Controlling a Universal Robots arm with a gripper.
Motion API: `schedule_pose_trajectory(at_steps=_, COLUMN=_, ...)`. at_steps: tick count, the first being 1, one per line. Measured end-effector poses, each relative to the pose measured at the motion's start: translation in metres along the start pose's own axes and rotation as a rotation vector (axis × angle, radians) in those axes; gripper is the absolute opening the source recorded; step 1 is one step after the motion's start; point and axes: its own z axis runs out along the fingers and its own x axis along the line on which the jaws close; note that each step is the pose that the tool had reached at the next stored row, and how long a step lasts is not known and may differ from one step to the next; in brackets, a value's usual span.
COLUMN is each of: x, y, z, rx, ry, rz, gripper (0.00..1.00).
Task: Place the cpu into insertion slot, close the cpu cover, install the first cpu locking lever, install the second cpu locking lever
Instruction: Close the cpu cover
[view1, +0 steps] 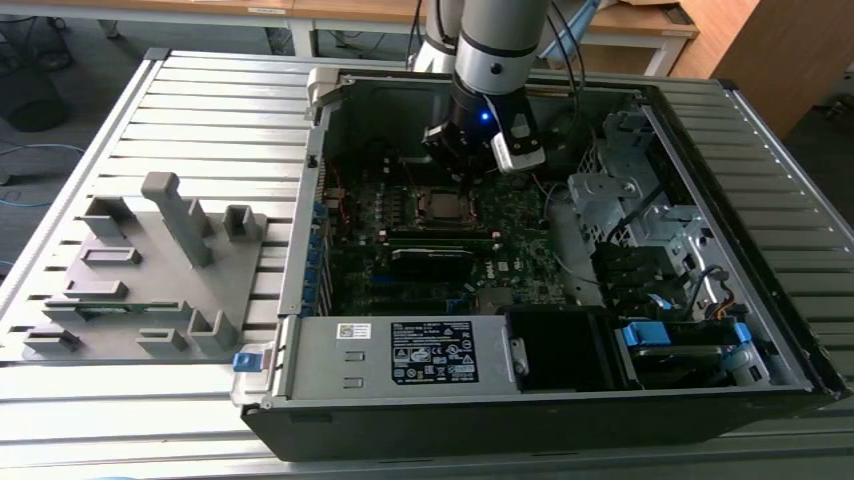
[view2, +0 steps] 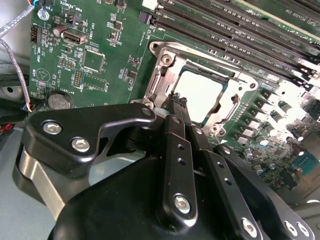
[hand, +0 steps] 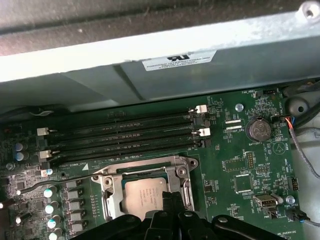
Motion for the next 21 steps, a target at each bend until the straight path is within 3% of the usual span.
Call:
schedule_pose_trajectory(at_steps=9, x=0.0030, y=-0.0005, z=0.0009, rx=-0.0005, ry=-0.0041, rz=0.000, gripper=0.11)
schedule_pose_trajectory(at_steps=19, x=0.0030, y=-0.0005, z=0.0020, rx=-0.0007, ry=-0.0042, rz=0.000, gripper=0.11)
schedule_pose_trajectory(at_steps=21, x=0.0030, y=-0.0007, z=0.0057, rx=-0.0007, ry=-0.0042, rz=0.000, gripper=0.11)
